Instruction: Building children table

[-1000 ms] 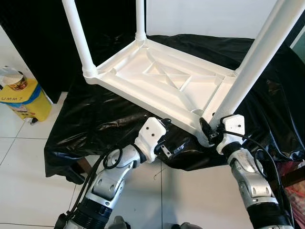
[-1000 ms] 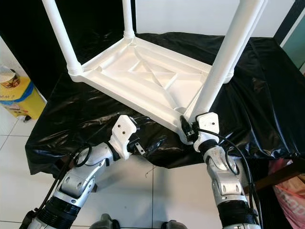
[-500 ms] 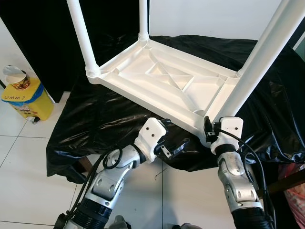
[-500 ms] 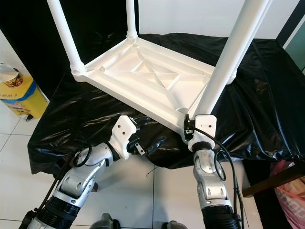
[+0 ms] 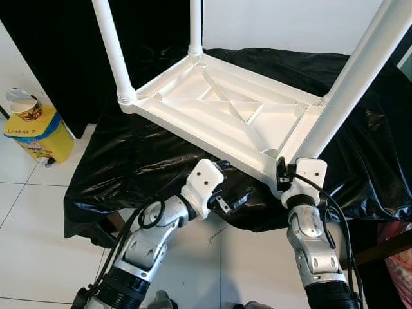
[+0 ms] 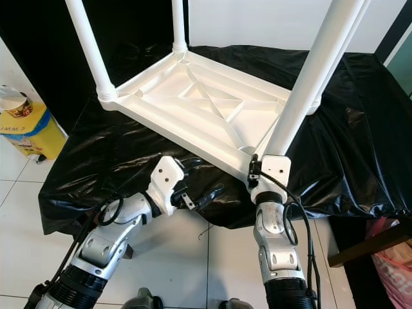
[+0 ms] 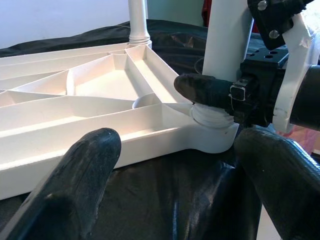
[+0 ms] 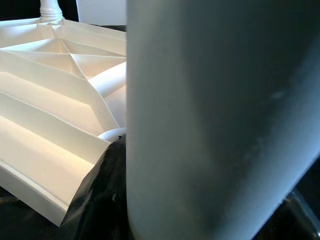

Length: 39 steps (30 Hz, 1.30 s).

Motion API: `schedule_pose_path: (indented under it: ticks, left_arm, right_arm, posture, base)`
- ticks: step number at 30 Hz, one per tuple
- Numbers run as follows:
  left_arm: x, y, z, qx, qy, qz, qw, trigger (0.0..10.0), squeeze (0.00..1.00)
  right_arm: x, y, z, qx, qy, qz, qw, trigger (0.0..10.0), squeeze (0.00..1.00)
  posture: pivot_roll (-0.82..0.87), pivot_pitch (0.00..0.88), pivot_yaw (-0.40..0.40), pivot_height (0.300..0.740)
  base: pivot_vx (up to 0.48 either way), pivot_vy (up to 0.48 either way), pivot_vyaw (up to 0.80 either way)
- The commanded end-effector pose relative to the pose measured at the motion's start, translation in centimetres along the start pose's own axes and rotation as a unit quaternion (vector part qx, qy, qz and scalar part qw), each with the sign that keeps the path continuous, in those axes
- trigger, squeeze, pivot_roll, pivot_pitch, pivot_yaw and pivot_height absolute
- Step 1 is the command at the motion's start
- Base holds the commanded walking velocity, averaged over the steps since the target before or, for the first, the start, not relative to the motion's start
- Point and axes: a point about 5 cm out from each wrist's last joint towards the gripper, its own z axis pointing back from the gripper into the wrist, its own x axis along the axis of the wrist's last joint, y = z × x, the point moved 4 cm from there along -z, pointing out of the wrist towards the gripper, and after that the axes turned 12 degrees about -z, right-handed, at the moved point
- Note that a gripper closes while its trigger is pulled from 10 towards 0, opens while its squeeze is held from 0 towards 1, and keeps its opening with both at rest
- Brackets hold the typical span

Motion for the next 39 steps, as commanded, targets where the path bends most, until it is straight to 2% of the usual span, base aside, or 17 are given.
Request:
schedule_pose_path:
  ticks: [1, 2, 3, 4, 5, 6, 7, 17, 19, 20, 24, 25, 32, 33, 35, 36, 39]
  left_arm:
    - [0.1, -0.5, -0.1, -0.008, -0.001, -0.004, 1.0, 10.0, 0.0]
    - [0.1, -0.5, -0.1, -0.008, -0.001, -0.003, 1.0, 10.0, 0.0]
    - [0.1, -0.5, -0.1, -0.008, -0.001, -0.003, 1.0, 10.0, 0.0]
    - [0.1, -0.5, -0.1, -0.008, -0.001, -0.003, 1.0, 10.0, 0.0]
    - [0.1, -0.5, -0.1, -0.007, -0.001, -0.003, 1.0, 10.0, 0.0]
    - [0.1, -0.5, -0.1, -0.007, -0.001, -0.003, 1.0, 10.0, 0.0]
    - [0.1, -0.5, -0.1, -0.006, -0.001, -0.002, 1.0, 10.0, 0.0]
    - [0.1, -0.2, -0.2, -0.002, -0.001, -0.002, 1.0, 10.0, 0.0]
    - [0.1, -0.2, -0.2, -0.002, -0.001, -0.002, 1.0, 10.0, 0.0]
    - [0.1, -0.2, -0.2, -0.001, -0.001, -0.002, 1.0, 10.0, 0.0]
    - [0.1, -0.2, -0.1, -0.001, -0.001, -0.002, 1.0, 10.0, 0.0]
    - [0.1, 0.0, -0.2, 0.001, -0.001, -0.003, 1.0, 10.0, 0.0]
    - [0.1, 0.1, -0.2, 0.004, -0.001, -0.004, 1.0, 10.0, 0.0]
    - [0.1, 0.2, -0.1, 0.004, -0.001, -0.005, 1.0, 10.0, 0.0]
    - [0.1, 0.2, -0.1, 0.005, 0.0, -0.005, 1.0, 10.0, 0.0]
    - [0.1, 0.2, -0.1, 0.005, 0.0, -0.005, 1.0, 10.0, 0.0]
    - [0.1, 0.3, -0.1, 0.005, 0.0, -0.007, 1.0, 10.0, 0.0]
  right_arm:
    - [-1.3, -2.0, 0.5, -0.026, 0.026, 0.033, 0.999, 10.0, 0.0]
    - [-1.2, -2.0, 0.5, -0.02, 0.025, 0.035, 0.999, 10.0, 0.0]
    - [-1.2, -1.9, 0.5, -0.015, 0.024, 0.035, 0.999, 10.0, 0.08]
    - [-1.2, -1.9, 0.5, -0.015, 0.024, 0.035, 0.999, 10.0, 0.08]
    - [-1.1, -1.9, 0.4, -0.01, 0.021, 0.034, 0.999, 10.0, 0.71]
    - [-1.1, -1.9, 0.4, -0.01, 0.021, 0.034, 0.999, 10.0, 0.71]
    - [-0.9, -1.7, 0.4, 0.003, 0.018, 0.032, 0.999, 10.0, 1.0]
    - [0.1, -1.1, 0.6, 0.132, 0.008, 0.031, 0.991, 10.0, 1.0]
    - [0.1, -1.1, 0.6, 0.132, 0.008, 0.031, 0.991, 10.0, 1.0]
    - [0.4, -1.1, 0.6, 0.168, 0.01, 0.029, 0.985, 10.0, 1.0]
    - [0.4, -1.2, 0.6, 0.182, 0.011, 0.03, 0.983, 10.0, 1.0]
    - [0.4, -1.1, 0.5, 0.233, 0.026, 0.033, 0.972, 10.0, 0.0]
    - [0.0, -0.8, 0.1, 0.305, 0.051, 0.053, 0.949, 10.0, 0.0]
    - [-0.3, -0.4, 0.0, 0.328, 0.062, 0.062, 0.941, 10.0, 0.0]
    - [-0.4, -0.2, -0.3, 0.335, 0.064, 0.068, 0.938, 10.0, 0.0]
    - [-0.5, -0.1, -0.5, 0.339, 0.065, 0.072, 0.936, 9.3, 0.0]
    - [-0.5, 0.0, -0.8, 0.342, 0.064, 0.073, 0.935, 9.3, 0.0]
  posture:
    - [0.01, 0.079, -0.034, 0.74]
    - [0.0, 0.081, -0.034, 0.74]
    - [0.0, 0.081, -0.034, 0.74]
    - [0.0, 0.081, -0.034, 0.74]
    - [0.0, 0.082, -0.035, 0.74]
    - [0.0, 0.082, -0.035, 0.74]
    - [0.0, 0.083, -0.035, 0.74]
    - [0.0, 0.085, -0.03, 0.74]
    - [0.0, 0.085, -0.03, 0.74]
    - [0.0, 0.086, -0.031, 0.74]
    - [0.0, 0.086, -0.031, 0.74]
    - [0.0, 0.084, -0.033, 0.74]
    - [0.0, 0.079, -0.034, 0.74]
    - [0.0, 0.077, -0.033, 0.74]
    - [0.01, 0.076, -0.033, 0.74]
    - [0.01, 0.076, -0.033, 0.74]
    - [0.01, 0.074, -0.032, 0.74]
  base:
    - [0.0, 0.0, 0.0]
    - [0.0, 0.0, 0.0]
    - [0.0, 0.0, 0.0]
    - [0.0, 0.0, 0.0]
    - [0.0, 0.0, 0.0]
    - [0.0, 0.0, 0.0]
    - [0.0, 0.0, 0.0]
    - [0.0, 0.0, 0.0]
    - [0.0, 0.0, 0.0]
    - [0.0, 0.0, 0.0]
    - [0.0, 0.0, 0.0]
    - [0.0, 0.0, 0.0]
    - [0.0, 0.0, 0.0]
    - [0.0, 0.0, 0.0]
    - [0.0, 0.0, 0.0]
    - [0.0, 0.0, 0.0]
    - [0.0, 0.0, 0.0]
